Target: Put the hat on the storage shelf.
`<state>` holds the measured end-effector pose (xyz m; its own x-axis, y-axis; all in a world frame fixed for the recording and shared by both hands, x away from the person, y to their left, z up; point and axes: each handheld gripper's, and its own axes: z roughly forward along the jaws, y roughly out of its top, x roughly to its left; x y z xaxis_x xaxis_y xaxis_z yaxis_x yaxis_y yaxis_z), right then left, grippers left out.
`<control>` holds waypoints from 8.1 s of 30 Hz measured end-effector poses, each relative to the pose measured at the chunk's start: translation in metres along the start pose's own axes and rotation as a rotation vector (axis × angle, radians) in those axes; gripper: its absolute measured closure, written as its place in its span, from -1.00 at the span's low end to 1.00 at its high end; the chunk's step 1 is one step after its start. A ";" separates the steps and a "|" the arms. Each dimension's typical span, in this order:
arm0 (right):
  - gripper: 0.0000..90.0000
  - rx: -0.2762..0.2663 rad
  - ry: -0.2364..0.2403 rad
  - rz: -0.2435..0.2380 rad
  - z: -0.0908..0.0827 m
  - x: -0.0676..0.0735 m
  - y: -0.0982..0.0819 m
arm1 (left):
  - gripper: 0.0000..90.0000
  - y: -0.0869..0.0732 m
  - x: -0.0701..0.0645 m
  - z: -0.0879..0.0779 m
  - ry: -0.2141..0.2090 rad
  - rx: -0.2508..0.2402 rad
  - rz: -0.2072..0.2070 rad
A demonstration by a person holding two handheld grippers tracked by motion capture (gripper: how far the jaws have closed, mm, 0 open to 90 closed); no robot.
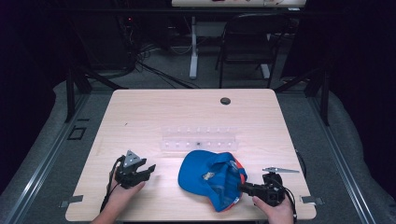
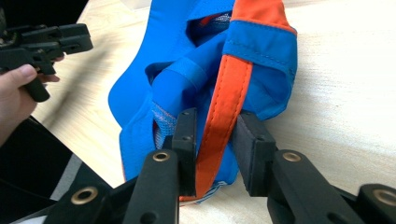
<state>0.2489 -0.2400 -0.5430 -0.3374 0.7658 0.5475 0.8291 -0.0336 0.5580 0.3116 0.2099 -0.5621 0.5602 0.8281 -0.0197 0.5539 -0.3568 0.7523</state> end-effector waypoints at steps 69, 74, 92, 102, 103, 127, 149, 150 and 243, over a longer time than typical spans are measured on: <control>0.74 0.329 -0.347 -0.011 -0.038 0.030 0.146 | 0.16 -0.001 -0.002 0.002 -0.005 0.012 0.013; 0.74 0.353 -0.364 -0.018 -0.038 0.036 0.152 | 0.16 -0.001 -0.002 0.002 -0.005 0.014 0.013; 0.74 0.385 -0.379 -0.055 -0.048 0.071 0.171 | 0.16 -0.001 -0.003 0.002 -0.011 0.019 0.019; 0.74 0.385 -0.355 -0.041 -0.059 0.085 0.184 | 0.16 -0.001 -0.004 0.002 -0.013 0.019 0.015; 0.74 0.384 -0.354 -0.040 -0.059 0.087 0.185 | 0.16 -0.001 -0.003 0.002 -0.012 0.019 0.017; 0.74 0.392 -0.155 0.086 -0.070 0.097 0.200 | 0.16 -0.001 -0.004 0.002 -0.014 0.012 0.013; 0.75 0.338 0.174 0.263 -0.063 0.080 0.196 | 0.14 -0.001 -0.004 0.003 -0.013 0.009 0.012; 0.75 0.325 0.183 0.266 -0.061 0.081 0.196 | 0.14 -0.001 -0.004 0.003 -0.014 0.007 0.010; 0.74 0.221 0.278 0.219 -0.048 0.110 0.212 | 0.99 0.054 -0.173 -0.006 -0.339 -0.208 0.384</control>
<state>0.3660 -0.1934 -0.3350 -0.2248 0.5525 0.8026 0.9602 -0.0146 0.2790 0.2407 0.0504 -0.5138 0.8841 0.4572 0.0964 0.1567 -0.4846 0.8606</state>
